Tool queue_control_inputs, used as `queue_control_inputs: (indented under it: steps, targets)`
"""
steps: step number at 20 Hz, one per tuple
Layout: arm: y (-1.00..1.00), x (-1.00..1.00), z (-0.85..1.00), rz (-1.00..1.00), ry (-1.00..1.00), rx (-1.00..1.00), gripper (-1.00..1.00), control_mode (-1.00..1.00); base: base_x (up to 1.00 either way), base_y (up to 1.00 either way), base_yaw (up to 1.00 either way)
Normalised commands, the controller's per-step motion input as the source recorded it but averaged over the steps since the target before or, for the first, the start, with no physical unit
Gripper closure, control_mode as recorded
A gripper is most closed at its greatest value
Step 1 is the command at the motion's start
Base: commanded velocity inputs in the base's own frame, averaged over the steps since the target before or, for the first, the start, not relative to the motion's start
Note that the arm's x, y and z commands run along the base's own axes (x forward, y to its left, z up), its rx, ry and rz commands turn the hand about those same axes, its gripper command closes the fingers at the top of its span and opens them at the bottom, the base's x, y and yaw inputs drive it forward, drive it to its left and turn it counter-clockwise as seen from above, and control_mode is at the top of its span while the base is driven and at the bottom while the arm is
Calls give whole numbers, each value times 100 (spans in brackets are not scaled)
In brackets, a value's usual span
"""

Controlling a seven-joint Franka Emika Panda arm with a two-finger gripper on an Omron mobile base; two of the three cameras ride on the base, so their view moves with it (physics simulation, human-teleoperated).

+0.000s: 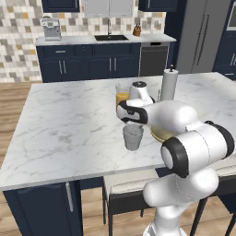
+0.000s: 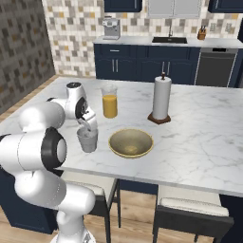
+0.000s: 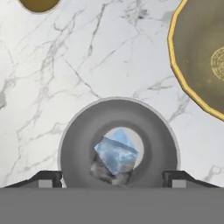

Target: There are two ice cubes in the ice bowl. Place both ice cubes in the glass cup.

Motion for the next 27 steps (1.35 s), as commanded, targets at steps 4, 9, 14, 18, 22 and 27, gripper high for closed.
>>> queue_control_inputs:
  steps: [4,9,14,18,22,27]
  targets:
    - [0,-23,20,1,-16,0,-100,-100,0,0,0]
    - [10,-100,2,17,-15,-13,-100,-100,0,0,0]
    - [-34,-100,16,16,-18,2,-100,-100,0,0,0]
    - [-100,-100,76,0,-35,29,-100,-100,0,0,0]
    - [-100,-100,47,0,-40,28,-100,-100,0,0,0]
    - [-11,-1,1,-6,-1,0,-100,-100,0,0,0]
